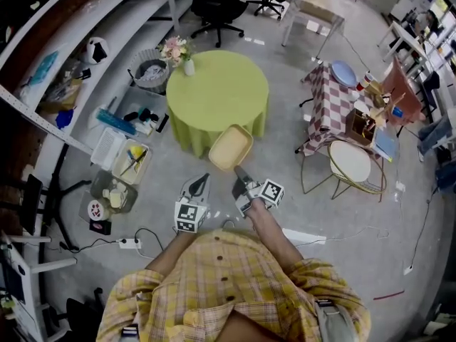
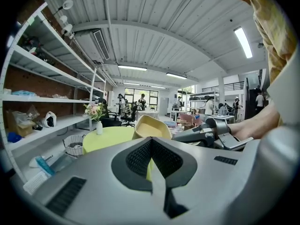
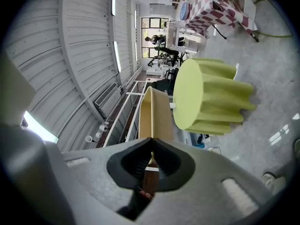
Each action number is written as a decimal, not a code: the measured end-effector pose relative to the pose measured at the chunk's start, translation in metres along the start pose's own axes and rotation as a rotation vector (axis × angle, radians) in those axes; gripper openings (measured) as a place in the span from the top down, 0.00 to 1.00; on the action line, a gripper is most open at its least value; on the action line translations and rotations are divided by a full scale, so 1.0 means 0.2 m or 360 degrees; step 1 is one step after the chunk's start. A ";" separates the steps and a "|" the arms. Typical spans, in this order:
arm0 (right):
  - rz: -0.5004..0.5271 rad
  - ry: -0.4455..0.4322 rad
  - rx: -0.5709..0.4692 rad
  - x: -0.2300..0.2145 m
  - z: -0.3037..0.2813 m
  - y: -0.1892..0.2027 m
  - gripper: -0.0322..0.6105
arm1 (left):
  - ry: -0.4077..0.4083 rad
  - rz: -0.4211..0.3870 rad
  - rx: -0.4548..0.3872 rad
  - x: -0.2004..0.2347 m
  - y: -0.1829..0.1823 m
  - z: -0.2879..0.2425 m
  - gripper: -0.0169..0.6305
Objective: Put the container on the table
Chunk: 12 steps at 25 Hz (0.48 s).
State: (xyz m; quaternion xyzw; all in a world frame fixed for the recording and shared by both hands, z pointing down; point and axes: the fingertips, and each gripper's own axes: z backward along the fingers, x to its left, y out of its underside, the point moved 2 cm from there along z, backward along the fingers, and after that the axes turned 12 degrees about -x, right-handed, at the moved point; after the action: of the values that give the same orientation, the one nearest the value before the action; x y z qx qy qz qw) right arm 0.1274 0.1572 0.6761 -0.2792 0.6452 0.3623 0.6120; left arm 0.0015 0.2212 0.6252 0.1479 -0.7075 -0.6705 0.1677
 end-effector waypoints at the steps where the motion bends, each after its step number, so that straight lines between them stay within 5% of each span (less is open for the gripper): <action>1: -0.0003 -0.0016 0.0008 0.00 0.01 -0.01 0.93 | -0.0007 -0.0002 0.0002 -0.02 0.00 -0.01 0.97; 12: 0.0041 0.0038 0.0051 -0.01 0.15 -0.07 0.93 | -0.0034 -0.0020 0.0002 -0.21 0.00 0.00 0.97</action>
State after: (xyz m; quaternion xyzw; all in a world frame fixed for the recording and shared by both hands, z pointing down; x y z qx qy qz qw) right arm 0.1556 0.1726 0.6776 -0.2653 0.6618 0.3564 0.6038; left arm 0.0397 0.2400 0.6233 0.1454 -0.7087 -0.6725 0.1559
